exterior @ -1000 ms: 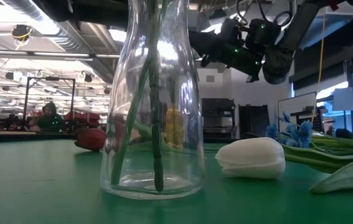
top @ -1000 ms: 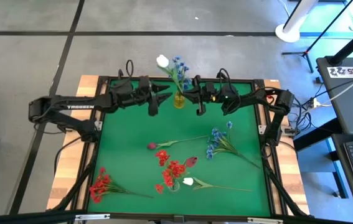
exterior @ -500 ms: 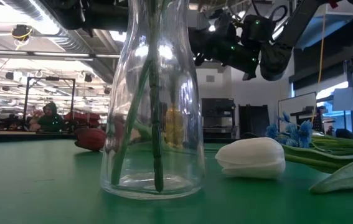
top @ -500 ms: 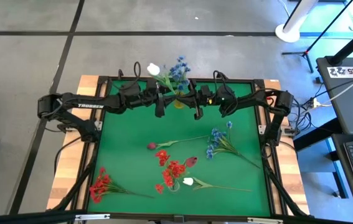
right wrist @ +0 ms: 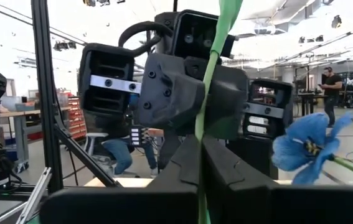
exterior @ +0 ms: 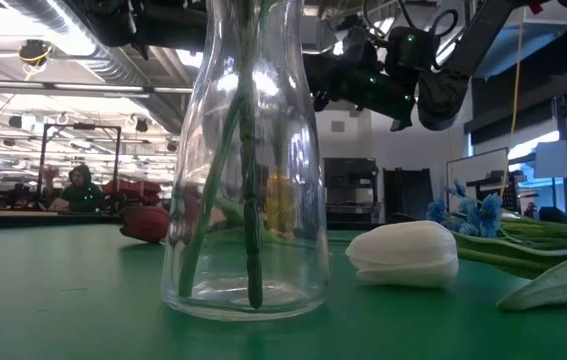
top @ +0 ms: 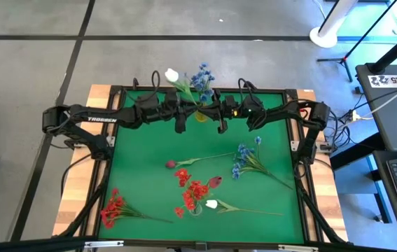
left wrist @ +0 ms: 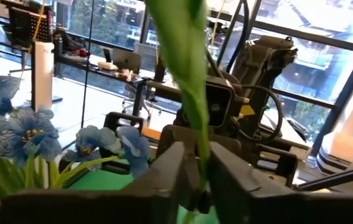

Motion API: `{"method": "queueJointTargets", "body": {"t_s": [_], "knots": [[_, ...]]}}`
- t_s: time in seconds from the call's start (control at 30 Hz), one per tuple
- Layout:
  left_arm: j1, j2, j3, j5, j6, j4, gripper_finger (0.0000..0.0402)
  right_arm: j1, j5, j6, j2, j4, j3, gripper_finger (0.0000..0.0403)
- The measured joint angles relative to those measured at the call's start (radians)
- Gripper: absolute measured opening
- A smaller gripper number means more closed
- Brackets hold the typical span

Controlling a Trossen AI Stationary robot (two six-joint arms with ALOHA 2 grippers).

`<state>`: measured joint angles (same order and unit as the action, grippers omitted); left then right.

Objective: Sort flowers into vase by color
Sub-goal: Put the top white flower into the yellow vase

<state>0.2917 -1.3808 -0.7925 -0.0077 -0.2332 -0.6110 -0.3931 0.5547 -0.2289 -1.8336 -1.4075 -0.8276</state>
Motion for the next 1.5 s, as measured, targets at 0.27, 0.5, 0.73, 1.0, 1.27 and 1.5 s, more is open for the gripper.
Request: {"method": "queueJointTargets", "body": {"t_s": [0.27, 0.5, 0.73, 1.0, 1.27, 1.5], "knots": [[-0.043, 0.005, 0.000, -0.069, 0.033, 0.002, 0.0005, 0.000, 0.012, -0.072, 0.000, -0.002, 0.000, 0.0028], [-0.068, 0.099, 0.000, -0.101, 0.045, 0.104, 0.0003, 0.000, 0.093, -0.137, 0.036, 0.013, 0.000, 0.0104], [-0.102, 0.213, 0.000, -0.209, 0.063, 0.264, 0.0002, 0.001, 0.151, -0.164, 0.113, 0.121, 0.000, 0.0222], [-0.142, 0.256, 0.000, -0.359, 0.090, 0.399, 0.0001, -0.006, 0.224, -0.103, 0.300, 0.454, 0.000, 0.0266], [-0.106, 0.184, 0.000, -0.367, 0.090, 0.370, 0.0000, -0.005, 0.063, 0.150, 0.551, 1.037, 0.000, 0.0234], [-0.067, 0.083, 0.000, -0.321, 0.113, 0.240, 0.0000, 0.058, -0.259, 0.274, 0.702, 1.459, 0.001, 0.0207]]}}
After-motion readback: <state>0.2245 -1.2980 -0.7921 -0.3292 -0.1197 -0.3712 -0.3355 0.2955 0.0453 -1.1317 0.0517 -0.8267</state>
